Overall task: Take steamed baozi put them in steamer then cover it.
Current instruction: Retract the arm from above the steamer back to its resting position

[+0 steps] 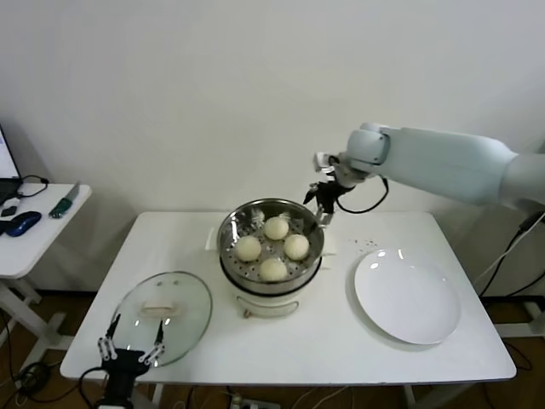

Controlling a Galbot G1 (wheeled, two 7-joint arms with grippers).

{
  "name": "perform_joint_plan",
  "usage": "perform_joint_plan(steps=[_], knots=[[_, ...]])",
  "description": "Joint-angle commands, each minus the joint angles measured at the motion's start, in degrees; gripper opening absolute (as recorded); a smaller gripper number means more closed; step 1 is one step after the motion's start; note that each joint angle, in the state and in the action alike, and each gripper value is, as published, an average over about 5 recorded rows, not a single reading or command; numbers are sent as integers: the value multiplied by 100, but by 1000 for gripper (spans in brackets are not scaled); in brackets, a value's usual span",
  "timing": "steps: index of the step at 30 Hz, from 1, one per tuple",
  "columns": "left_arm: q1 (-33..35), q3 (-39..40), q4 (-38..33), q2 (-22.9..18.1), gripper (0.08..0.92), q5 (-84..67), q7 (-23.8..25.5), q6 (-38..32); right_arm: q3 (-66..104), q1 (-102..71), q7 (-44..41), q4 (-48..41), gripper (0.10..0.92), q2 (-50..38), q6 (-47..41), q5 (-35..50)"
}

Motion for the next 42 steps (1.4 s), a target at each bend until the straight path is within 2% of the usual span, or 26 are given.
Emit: perform_joint_plan(steps=[1,6,11,17,24,28,34,39,42], knots=[[-105,-18,-28,14,823,43,-75,-6,2040,-1630,1396,930,823,-2340,965,-147],[-152,25,-41,-36,823,46,-150,6,4110,-3700,2117,1047,823,-2878,1487,-115],[-189,24,-82,-58,823,119,-191,34,6018,-5507,2520,1206,823,-2948,1822,-117],[-194,-59,-144,-80,823,441,-189,117,8425,-7719,2823,1402,823,-2591,1993,-490],[-327,-108,-278,-68,823,1015,-78,341,10454,-9790,3110,2037,823,-1853,1660,-987],[-421,-197,-328,-27,823,1841,18,521,11184,-10660,3242,2464,823,-1402,1450,-1246],[-483,-332,-339,113,823,4208,108,909,12048,-11545,3250,2899,823,-719,1267,-1619],[-536,-277,-178,284,823,6350,186,1228,12461,-12068,3142,2997,823,-245,1328,-1736],[-652,-121,67,383,823,6922,178,1393,12610,-12243,3064,2933,823,-64,1403,-1818]])
